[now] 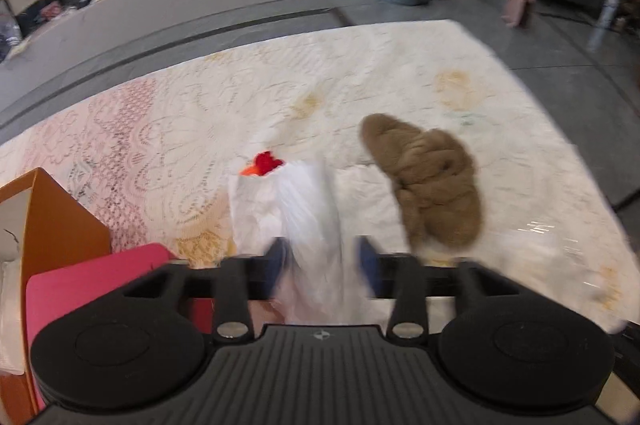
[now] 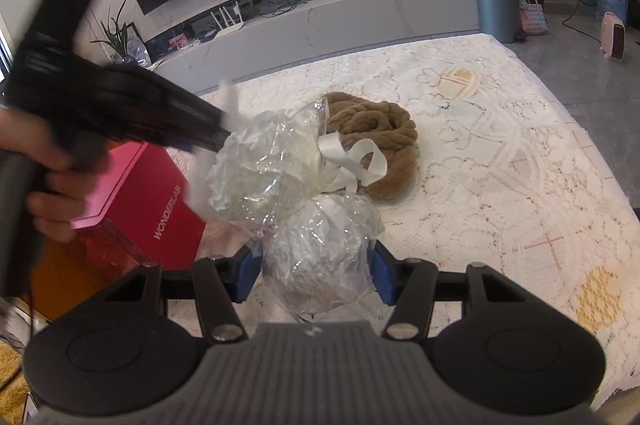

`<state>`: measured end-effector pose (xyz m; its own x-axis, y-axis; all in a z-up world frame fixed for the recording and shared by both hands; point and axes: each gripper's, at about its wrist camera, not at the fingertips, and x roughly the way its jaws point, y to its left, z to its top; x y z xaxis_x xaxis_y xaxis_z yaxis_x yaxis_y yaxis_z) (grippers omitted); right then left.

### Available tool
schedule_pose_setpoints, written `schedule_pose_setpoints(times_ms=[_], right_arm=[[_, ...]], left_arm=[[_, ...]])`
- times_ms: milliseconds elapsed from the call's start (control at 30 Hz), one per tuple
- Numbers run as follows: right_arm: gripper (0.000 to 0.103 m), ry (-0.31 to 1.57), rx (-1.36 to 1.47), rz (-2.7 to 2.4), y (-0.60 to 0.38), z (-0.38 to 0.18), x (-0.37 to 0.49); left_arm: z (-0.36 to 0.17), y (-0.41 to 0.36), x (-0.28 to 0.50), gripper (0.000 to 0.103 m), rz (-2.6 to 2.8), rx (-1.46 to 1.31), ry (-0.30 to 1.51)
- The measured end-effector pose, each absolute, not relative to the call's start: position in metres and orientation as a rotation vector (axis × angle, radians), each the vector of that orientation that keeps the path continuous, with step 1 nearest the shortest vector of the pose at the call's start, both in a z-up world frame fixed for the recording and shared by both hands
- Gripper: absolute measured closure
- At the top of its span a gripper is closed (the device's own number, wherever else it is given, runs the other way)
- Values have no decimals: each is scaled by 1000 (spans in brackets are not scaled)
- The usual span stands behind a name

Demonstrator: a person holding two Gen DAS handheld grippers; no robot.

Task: Organize soft objects
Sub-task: 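Lift the plastic bag with the right tool while the left tool grasps the white tissue paper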

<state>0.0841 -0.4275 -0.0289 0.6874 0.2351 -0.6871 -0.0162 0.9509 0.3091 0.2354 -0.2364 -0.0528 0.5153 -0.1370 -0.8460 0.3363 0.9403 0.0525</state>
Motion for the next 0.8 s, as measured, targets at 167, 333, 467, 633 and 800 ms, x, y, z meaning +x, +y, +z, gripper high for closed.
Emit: schedule_pose_setpoints(times_ms=[167, 333, 467, 633, 800], right_arm=[[46, 814, 280, 142, -426, -31, 85], [46, 822, 263, 133, -425, -31, 88], [46, 832, 265, 119, -427, -34, 88], [46, 825, 261, 118, -425, -33, 88], [46, 826, 261, 130, -424, -33, 89]], left_arm=[[-68, -247, 240, 15, -200, 377, 926], [-77, -261, 239, 7, -171, 412, 912], [-72, -259, 234, 42, -230, 361, 861], [-61, -237, 239, 90, -242, 145, 967], [-40, -220, 230, 93, -337, 80, 968]])
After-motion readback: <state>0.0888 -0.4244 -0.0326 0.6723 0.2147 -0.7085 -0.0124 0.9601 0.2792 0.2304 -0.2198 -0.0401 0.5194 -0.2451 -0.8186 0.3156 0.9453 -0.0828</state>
